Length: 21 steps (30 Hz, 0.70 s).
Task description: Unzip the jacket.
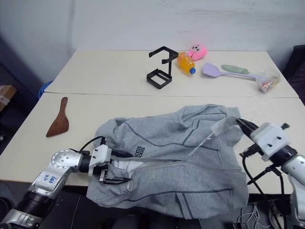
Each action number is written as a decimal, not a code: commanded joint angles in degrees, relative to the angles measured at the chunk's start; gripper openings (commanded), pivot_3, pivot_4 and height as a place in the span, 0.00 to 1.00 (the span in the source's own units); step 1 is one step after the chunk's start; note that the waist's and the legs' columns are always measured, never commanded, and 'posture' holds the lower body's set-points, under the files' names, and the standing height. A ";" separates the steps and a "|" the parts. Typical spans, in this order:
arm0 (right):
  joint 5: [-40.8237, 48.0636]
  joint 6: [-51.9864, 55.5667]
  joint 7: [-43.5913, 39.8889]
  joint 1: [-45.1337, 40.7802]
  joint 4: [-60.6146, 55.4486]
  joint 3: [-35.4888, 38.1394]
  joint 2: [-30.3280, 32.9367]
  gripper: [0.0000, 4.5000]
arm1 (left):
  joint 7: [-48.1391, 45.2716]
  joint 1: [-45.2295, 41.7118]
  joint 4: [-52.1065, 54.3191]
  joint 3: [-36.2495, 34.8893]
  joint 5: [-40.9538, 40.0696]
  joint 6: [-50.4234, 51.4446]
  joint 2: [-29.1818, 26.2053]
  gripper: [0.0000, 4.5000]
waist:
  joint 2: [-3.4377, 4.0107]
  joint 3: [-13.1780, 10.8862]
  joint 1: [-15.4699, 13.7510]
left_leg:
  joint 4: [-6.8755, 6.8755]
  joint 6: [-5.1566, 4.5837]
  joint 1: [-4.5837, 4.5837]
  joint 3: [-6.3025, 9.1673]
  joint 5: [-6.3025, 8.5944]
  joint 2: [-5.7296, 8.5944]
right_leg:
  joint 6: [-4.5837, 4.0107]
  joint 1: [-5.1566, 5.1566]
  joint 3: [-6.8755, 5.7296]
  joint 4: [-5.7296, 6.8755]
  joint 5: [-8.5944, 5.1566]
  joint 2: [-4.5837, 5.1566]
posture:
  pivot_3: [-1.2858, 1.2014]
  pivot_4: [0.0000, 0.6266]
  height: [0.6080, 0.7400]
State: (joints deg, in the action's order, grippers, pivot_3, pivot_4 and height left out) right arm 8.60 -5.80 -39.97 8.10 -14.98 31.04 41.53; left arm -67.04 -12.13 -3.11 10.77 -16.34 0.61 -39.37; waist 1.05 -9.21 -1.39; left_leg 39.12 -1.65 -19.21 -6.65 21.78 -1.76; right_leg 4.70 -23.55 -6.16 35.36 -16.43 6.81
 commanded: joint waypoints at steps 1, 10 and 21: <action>-3.17 -4.15 3.35 1.07 4.78 7.79 2.84 0.01 | 1.18 1.30 -5.53 1.18 4.46 1.76 -0.91 1.00 | 0.01 -0.01 0.03 | 0.00 -0.01 0.00 0.00 0.00 0.00 | 0.00 -0.01 0.01 0.00 0.00 0.00 | 0.52 0.24 1.00; -13.26 -12.74 16.68 -0.17 29.18 14.72 11.91 0.01 | 0.53 1.47 -6.72 2.21 5.98 1.16 -2.12 1.00 | 0.15 -0.14 0.36 | -0.06 0.00 0.01 -0.02 0.01 -0.01 | -0.02 -0.01 0.04 -0.07 -0.01 0.01 | 0.52 0.24 1.00; -16.37 -21.88 26.19 -6.42 27.99 11.26 12.12 0.01 | -0.50 2.79 -7.38 1.89 5.95 0.29 -3.98 1.00 | 0.50 -0.26 1.50 | -0.17 -0.01 0.01 -0.05 -0.07 0.00 | 0.01 -0.02 0.05 -0.08 0.01 0.01 | 0.52 0.24 1.00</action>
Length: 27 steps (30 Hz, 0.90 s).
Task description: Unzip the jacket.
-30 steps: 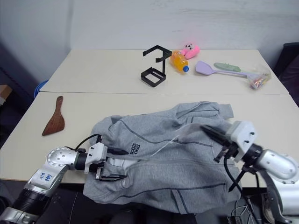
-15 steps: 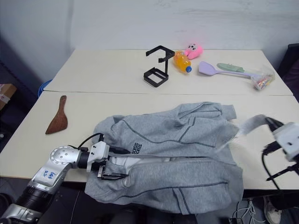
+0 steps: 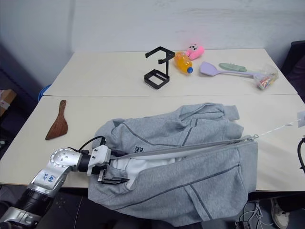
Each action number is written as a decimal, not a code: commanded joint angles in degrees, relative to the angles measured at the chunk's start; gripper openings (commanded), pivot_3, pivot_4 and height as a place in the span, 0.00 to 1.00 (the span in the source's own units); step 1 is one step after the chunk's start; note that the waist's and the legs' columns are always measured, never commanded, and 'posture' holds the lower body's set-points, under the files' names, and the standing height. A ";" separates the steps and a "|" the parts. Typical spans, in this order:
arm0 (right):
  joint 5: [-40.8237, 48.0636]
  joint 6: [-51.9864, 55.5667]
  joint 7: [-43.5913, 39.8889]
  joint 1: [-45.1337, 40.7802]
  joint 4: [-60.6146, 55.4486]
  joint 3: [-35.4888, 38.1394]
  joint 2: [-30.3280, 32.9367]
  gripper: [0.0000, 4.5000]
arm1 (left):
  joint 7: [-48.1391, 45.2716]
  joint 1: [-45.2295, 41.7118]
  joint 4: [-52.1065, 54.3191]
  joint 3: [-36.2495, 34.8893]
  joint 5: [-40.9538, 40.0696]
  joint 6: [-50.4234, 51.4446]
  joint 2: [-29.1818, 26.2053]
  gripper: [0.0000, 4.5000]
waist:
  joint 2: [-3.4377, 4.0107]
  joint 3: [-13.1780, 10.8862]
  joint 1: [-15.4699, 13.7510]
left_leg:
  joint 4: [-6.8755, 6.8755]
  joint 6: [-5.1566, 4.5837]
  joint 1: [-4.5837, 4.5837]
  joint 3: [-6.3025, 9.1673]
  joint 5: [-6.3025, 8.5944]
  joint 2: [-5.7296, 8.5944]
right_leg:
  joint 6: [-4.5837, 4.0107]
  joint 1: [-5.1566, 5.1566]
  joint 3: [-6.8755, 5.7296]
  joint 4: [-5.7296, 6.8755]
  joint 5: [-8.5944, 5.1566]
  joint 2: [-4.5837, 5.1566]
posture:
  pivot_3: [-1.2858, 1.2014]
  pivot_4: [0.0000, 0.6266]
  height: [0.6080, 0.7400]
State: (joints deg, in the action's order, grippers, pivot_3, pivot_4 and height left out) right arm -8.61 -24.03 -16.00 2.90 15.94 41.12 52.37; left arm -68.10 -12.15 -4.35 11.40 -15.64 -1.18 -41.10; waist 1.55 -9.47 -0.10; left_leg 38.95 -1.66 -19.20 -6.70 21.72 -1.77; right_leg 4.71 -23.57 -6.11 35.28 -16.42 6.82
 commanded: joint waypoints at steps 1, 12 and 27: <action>-0.14 -6.38 2.47 -1.09 -3.72 0.18 1.58 0.01 | 0.63 2.81 -6.28 1.30 5.24 1.98 -2.25 1.00 | 0.00 0.00 0.28 | -0.04 0.06 0.01 0.00 -0.03 0.00 | 0.00 0.00 0.00 0.00 0.00 -0.01 | 0.52 0.24 1.00; 1.25 3.29 5.13 -6.08 1.82 -4.69 -1.09 0.01 | -0.25 2.35 -8.64 4.22 9.06 -2.56 -4.21 1.00 | -0.03 -0.01 0.42 | -0.76 0.42 0.14 -0.06 -0.51 0.01 | -0.02 0.08 0.03 -0.14 0.00 -0.07 | 0.52 0.24 1.00; 1.11 -4.12 14.07 -16.78 12.80 -10.00 1.79 0.01 | -0.12 1.14 -14.56 9.76 14.11 -10.25 -8.24 1.00 | 0.32 0.11 1.73 | -1.09 0.71 0.27 -0.15 -0.78 0.02 | -0.11 0.13 0.05 -0.16 -0.02 -0.17 | 0.52 0.24 1.00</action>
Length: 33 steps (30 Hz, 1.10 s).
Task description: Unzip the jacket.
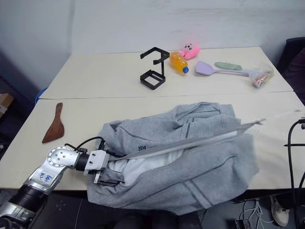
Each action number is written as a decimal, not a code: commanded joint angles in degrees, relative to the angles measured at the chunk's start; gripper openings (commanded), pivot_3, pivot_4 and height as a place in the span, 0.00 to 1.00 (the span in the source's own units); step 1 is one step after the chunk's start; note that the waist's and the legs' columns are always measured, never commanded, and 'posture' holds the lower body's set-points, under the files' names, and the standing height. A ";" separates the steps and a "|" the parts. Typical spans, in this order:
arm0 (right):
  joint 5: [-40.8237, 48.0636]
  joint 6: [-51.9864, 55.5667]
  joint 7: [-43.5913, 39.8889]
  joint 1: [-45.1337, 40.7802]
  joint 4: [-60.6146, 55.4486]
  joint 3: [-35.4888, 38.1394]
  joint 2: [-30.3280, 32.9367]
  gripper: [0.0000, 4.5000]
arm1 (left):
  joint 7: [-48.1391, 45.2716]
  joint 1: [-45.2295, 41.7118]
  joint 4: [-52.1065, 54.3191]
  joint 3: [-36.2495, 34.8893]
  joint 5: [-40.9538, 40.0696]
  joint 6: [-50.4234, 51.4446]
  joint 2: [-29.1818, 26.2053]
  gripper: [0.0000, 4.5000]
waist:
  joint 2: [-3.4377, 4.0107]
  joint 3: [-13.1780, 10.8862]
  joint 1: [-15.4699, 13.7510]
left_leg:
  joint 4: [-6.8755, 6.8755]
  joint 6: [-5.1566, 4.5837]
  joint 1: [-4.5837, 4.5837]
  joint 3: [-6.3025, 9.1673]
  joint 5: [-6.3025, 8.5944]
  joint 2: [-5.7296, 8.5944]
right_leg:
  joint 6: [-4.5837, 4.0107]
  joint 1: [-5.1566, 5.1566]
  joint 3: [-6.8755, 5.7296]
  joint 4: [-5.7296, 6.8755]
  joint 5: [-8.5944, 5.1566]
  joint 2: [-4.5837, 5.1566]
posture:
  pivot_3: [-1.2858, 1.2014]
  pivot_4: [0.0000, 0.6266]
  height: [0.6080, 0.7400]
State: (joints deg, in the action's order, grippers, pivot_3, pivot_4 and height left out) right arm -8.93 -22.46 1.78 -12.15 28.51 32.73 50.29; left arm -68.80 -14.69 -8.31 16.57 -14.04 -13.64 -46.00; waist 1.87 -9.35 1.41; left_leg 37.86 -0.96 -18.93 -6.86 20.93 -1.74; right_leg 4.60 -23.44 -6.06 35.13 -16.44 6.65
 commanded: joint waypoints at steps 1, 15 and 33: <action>2.27 -8.29 -7.14 -2.03 0.33 -3.70 4.46 0.01 | 0.67 3.63 -10.58 4.70 12.45 2.23 -3.38 1.00 | -0.02 -0.01 0.51 | -0.09 -0.02 0.13 -0.01 -0.03 0.01 | 0.00 0.08 0.01 0.00 0.00 -0.01 | 0.52 0.24 1.00; 28.36 3.99 -37.29 14.81 -12.75 1.29 2.25 0.28 | 0.03 7.84 3.51 -6.96 -9.58 17.03 -0.33 1.00 | -0.42 -0.27 0.15 | -1.78 0.54 1.48 0.03 -0.55 -0.07 | -0.34 0.76 0.01 -0.15 -0.38 -0.14 | 0.52 0.24 1.00; 44.04 13.22 -71.29 44.43 -52.71 -2.47 -6.13 0.99 | -0.89 19.77 7.63 -29.52 -11.05 12.17 -5.40 1.00 | -1.75 -1.46 -1.47 | -1.41 0.46 0.26 0.13 -0.16 -0.08 | -0.38 -0.31 -0.36 -0.64 -0.34 -0.15 | 0.52 0.24 1.00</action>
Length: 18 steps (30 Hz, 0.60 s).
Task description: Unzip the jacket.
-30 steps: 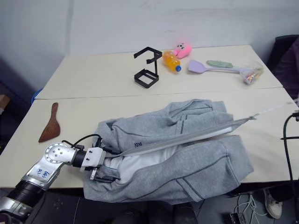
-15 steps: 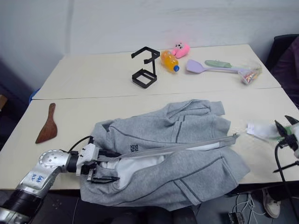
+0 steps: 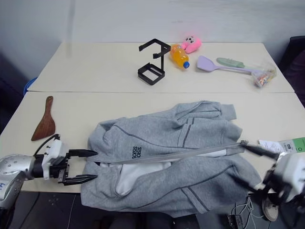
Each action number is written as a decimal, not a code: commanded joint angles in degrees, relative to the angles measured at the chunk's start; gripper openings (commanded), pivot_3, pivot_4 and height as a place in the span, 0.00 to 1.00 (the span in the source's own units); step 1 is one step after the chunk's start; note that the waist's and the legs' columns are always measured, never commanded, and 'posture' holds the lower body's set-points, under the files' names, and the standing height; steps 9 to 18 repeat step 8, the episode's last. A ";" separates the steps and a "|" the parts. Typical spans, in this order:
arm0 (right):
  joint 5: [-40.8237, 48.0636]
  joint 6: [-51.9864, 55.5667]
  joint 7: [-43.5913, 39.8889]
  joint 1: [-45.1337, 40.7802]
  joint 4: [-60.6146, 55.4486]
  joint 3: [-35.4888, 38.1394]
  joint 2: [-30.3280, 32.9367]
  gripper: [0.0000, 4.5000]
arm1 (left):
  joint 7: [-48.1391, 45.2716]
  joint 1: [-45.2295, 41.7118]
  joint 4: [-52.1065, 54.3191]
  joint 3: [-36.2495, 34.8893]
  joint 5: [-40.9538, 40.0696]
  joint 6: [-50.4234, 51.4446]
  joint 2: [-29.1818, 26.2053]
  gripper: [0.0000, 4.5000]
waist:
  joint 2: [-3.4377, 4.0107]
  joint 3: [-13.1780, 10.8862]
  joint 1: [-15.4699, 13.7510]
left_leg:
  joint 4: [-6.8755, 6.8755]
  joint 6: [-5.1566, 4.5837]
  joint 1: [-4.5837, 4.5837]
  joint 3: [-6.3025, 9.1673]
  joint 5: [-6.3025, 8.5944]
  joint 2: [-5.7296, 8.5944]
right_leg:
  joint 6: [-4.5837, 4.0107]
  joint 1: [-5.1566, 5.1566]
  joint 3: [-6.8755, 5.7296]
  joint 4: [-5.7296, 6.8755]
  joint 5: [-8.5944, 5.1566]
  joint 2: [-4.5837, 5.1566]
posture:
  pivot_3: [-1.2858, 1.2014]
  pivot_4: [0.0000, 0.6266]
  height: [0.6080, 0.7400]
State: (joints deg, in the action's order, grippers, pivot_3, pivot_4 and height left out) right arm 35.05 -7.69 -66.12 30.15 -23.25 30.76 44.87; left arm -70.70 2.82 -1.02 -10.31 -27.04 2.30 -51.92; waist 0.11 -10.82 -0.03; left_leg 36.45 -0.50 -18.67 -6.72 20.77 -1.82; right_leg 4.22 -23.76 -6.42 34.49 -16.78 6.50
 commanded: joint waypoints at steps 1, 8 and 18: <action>1.77 -0.99 -5.49 2.99 -1.03 -0.70 -0.86 0.99 | 1.21 3.22 0.84 -3.23 2.15 -4.25 0.69 1.00 | 0.04 -0.02 -0.11 | 0.08 -0.07 -0.03 -0.01 0.08 0.03 | 0.02 0.00 0.02 0.00 0.01 0.03 | 0.52 0.24 1.00; -3.94 -10.57 -6.18 -0.53 7.98 0.57 -3.99 0.99 | 2.56 9.56 3.71 -6.61 2.46 -6.85 1.89 1.00 | 0.01 0.00 0.02 | 1.31 -0.51 -0.54 0.12 0.76 -0.02 | 0.15 0.03 -0.04 0.05 0.08 0.12 | 0.52 0.24 1.00; -3.94 -10.57 -6.18 -0.53 7.98 0.57 -3.99 0.99 | 2.56 9.56 3.71 -6.61 2.46 -6.85 1.89 1.00 | 0.01 0.00 0.02 | 1.31 -0.51 -0.54 0.12 0.76 -0.02 | 0.15 0.03 -0.04 0.05 0.08 0.12 | 0.52 0.24 1.00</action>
